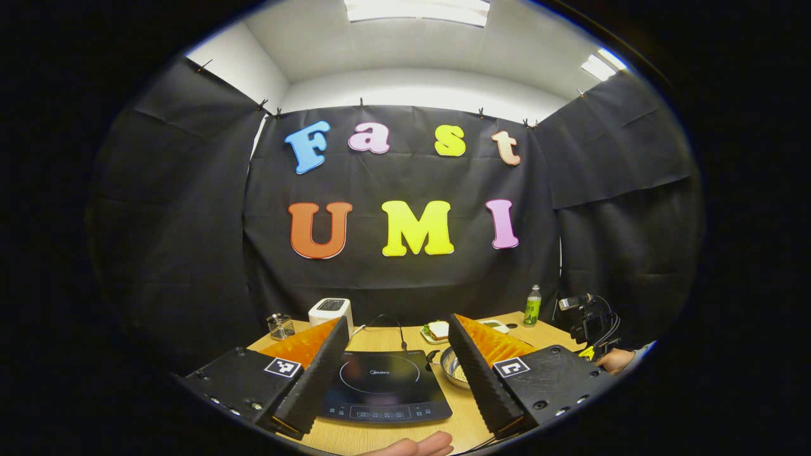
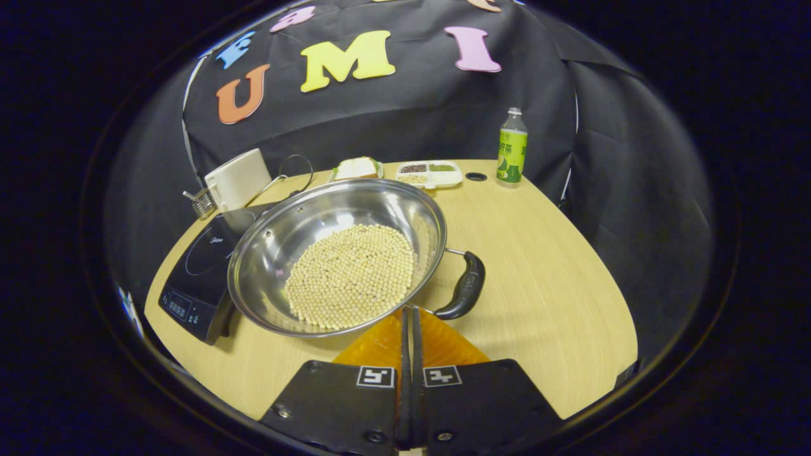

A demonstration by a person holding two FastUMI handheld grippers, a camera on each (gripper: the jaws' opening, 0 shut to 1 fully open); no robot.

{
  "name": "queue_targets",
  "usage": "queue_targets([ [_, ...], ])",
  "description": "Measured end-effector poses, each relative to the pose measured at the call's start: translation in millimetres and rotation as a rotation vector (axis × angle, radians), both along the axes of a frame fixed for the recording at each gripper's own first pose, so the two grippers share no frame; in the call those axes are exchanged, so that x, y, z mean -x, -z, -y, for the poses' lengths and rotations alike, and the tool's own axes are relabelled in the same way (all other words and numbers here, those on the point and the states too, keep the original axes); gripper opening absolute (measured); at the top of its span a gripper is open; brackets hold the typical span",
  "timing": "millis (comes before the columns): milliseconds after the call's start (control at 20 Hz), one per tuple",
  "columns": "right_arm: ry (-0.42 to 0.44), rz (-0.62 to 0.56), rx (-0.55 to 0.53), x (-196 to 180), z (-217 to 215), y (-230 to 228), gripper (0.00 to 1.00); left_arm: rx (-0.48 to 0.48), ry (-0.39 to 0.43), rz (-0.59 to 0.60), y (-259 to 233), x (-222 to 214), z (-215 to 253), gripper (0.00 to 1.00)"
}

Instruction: First push the handle of the pot to place it horizontally, then grasp the pot with both hands and set it on the induction cooktop.

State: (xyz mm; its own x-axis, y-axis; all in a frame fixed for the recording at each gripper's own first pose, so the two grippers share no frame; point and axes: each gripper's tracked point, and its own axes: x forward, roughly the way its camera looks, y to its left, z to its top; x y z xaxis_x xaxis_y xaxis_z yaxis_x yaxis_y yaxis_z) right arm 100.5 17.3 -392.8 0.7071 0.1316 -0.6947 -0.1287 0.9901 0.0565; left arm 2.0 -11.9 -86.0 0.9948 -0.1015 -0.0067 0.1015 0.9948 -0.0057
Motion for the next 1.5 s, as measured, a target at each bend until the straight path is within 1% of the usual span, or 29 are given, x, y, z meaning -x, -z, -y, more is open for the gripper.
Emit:
queue_targets([
  [150,0.021,0.013,0.034,-9.5,11.2,0.0,0.04,-0.001,0.007,-0.011,6.9,-9.3,3.1,0.95],
  [200,0.028,0.016,0.042,-12.7,14.4,1.1,0.0,-0.001,0.012,-0.012,7.7,-12.2,4.4,0.94],
  [250,0.032,0.019,0.046,-16.2,16.8,1.0,0.04,-0.002,0.018,-0.012,8.1,-15.9,5.6,0.94],
  [300,0.035,0.023,0.048,-20.5,19.2,1.7,0.0,-0.003,0.023,-0.013,8.5,-19.4,7.3,0.94],
  [350,0.036,0.026,0.048,-23.8,21.1,1.5,0.04,-0.004,0.028,-0.015,9.5,-22.8,8.7,0.94],
  [550,0.034,0.02,0.055,-38.3,29.6,4.4,0.04,0.008,0.046,-0.044,12.6,-41.6,17.7,0.94],
  [800,0.024,-0.001,0.037,-52.8,35.2,14.4,0.04,0.005,0.054,-0.079,16.2,-67.8,22.7,0.94],
  [900,0.029,-0.011,0.008,-59.0,36.9,15.9,0.04,0.006,0.046,-0.096,20.6,-80.3,22.0,0.94],
  [1000,0.026,0.001,0.01,-68.6,40.8,16.9,0.04,0.017,0.047,-0.125,31.1,-94.3,25.0,0.94],
  [1100,0.022,0.018,0.053,-78.6,49.1,17.9,0.04,0.032,0.063,-0.158,45.9,-108.4,32.6,0.95],
  [1150,0.027,0.037,0.059,-84.0,51.0,16.8,0.0,0.043,0.071,-0.18,55.3,-115.1,37.0,0.94],
  [1200,0.036,0.055,0.062,-88.9,51.8,16.5,0.04,0.056,0.074,-0.196,64.3,-123.0,41.3,0.95],
  [1300,0.046,0.076,0.063,-95.0,53.6,16.1,0.04,0.074,0.08,-0.239,82.3,-135.9,51.0,0.95],
  [1400,0.066,0.084,0.041,-96.3,56.5,12.8,0.04,0.069,0.078,-0.268,95.9,-149.7,58.2,0.95],
  [1500,0.07,0.097,0.062,-93.9,64.9,8.4,0.04,0.066,0.068,-0.298,109.8,-160.4,59.8,0.95],
])
